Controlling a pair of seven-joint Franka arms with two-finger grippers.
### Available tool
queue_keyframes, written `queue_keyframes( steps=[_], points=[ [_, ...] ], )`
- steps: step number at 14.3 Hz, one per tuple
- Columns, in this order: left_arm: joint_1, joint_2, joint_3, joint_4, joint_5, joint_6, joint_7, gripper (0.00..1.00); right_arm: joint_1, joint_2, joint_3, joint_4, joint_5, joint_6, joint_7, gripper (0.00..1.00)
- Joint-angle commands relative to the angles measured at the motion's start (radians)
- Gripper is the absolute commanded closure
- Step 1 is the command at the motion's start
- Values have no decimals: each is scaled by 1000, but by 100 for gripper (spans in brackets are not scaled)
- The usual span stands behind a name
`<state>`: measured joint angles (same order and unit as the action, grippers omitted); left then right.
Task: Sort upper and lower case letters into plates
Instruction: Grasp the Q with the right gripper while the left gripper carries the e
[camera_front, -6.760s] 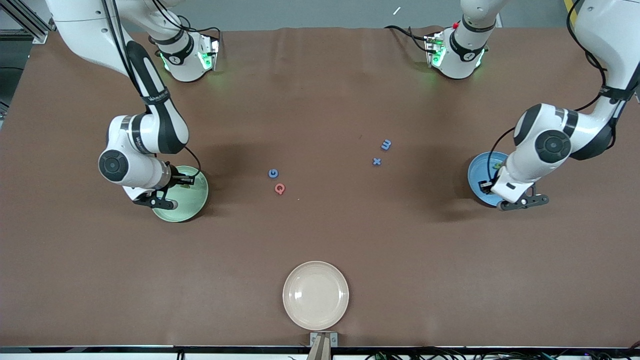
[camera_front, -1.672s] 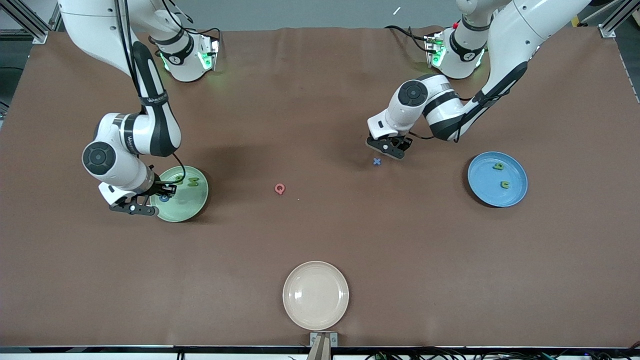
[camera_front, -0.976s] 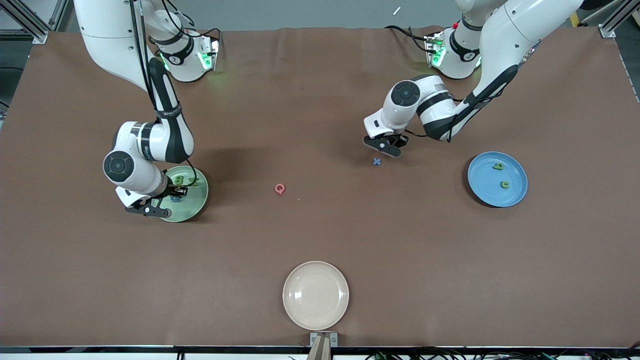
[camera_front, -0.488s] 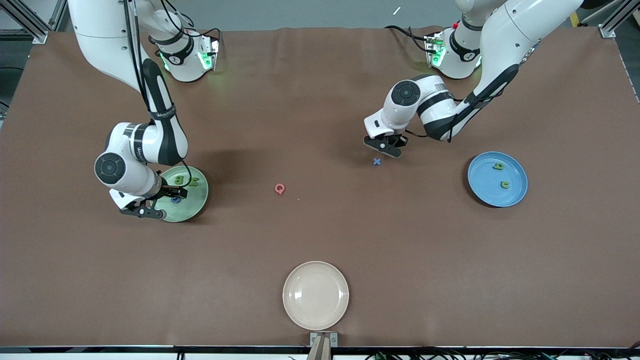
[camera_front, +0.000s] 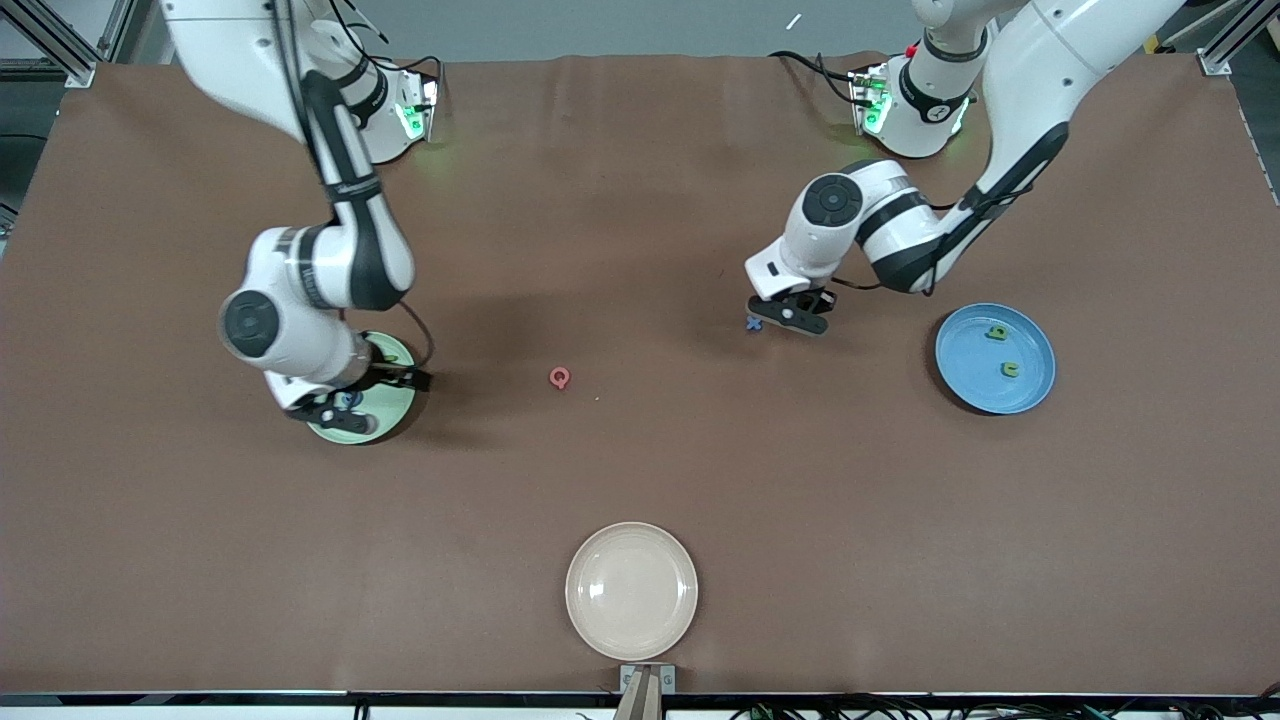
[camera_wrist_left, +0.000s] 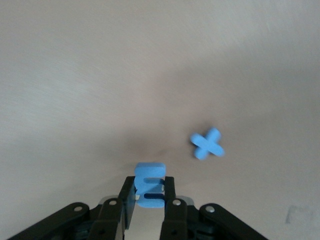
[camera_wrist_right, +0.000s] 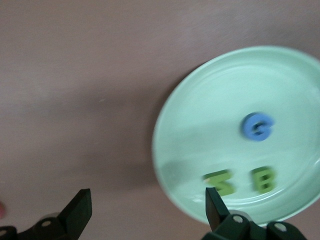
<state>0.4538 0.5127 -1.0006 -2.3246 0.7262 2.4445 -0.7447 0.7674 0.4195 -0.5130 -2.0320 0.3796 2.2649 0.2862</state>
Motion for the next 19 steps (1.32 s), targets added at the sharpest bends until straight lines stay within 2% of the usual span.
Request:
queue_keyframes(
  steps=[1,4,7,13,15,19],
  points=[
    [202,-36,-159,34,10,-109,59,99,122,-4,-6,-11,19,62,177,0],
    [383,-34,-243,59,-13,-188,192,99,243,34,-5,-13,19,151,263,0],
    [521,-39,-283,59,-13,-199,237,99,306,93,-4,-8,21,232,304,0],
    [692,-31,-279,42,-2,-203,382,99,334,220,33,114,24,246,407,3],
    [704,-28,-248,31,16,-200,415,99,334,248,40,151,22,245,409,8],
    [732,12,-190,-1,111,-153,419,99,332,254,45,154,22,245,406,20]
  ],
)
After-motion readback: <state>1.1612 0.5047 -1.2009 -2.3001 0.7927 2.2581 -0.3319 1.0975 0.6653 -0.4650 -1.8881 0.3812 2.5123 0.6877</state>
